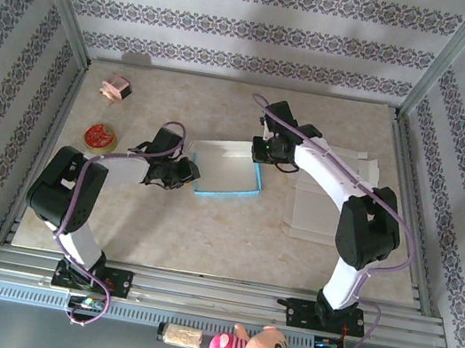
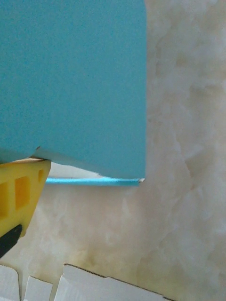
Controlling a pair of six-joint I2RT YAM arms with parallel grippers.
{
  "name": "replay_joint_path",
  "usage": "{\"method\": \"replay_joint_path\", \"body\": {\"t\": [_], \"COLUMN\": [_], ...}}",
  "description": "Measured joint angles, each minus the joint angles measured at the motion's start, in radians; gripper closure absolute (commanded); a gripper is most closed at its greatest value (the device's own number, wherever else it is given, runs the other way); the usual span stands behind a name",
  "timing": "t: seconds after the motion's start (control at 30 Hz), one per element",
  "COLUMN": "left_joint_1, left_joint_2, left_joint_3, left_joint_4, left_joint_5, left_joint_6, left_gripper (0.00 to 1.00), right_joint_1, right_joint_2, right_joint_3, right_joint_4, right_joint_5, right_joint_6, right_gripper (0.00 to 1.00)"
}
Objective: Fold the paper box
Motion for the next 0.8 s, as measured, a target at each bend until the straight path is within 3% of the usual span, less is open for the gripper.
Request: {"method": "replay_joint_path", "body": {"t": [0.2, 0.37, 0.47, 0.8], "left_joint_1": [0.0, -0.002, -0.006, -0.062], "left_joint_2": [-0.021, -0.124, -0.222, -0.576], "left_joint_3": [0.004, 0.0, -0.024, -0.065], "left_joint_4": [-0.009, -0.049, -0.077, -0.305], "left_joint_5": [-0.015, -0.053, -0.085, -0.225], "left_joint_6": [0.014, 0.037, 0.051, 0.124], "left_gripper": [0.56, 0.44, 0.43, 0.42], "right_joint_1": [0.019, 0.02, 0.025, 0.039], "right_joint_2": [0.0, 0.0, 0.0, -0.07], "right_joint_3": [-0.074, -0.074, -0.072, -0.064], "right_joint_4": [-0.005, 0.003, 0.003, 0.006], "right_joint_5": [0.065, 0.087, 0.096, 0.102], "right_joint_6": [-0.004, -0.003, -0.003, -0.002], "right_gripper": [0.83, 0.83, 0.82, 0.61]}}
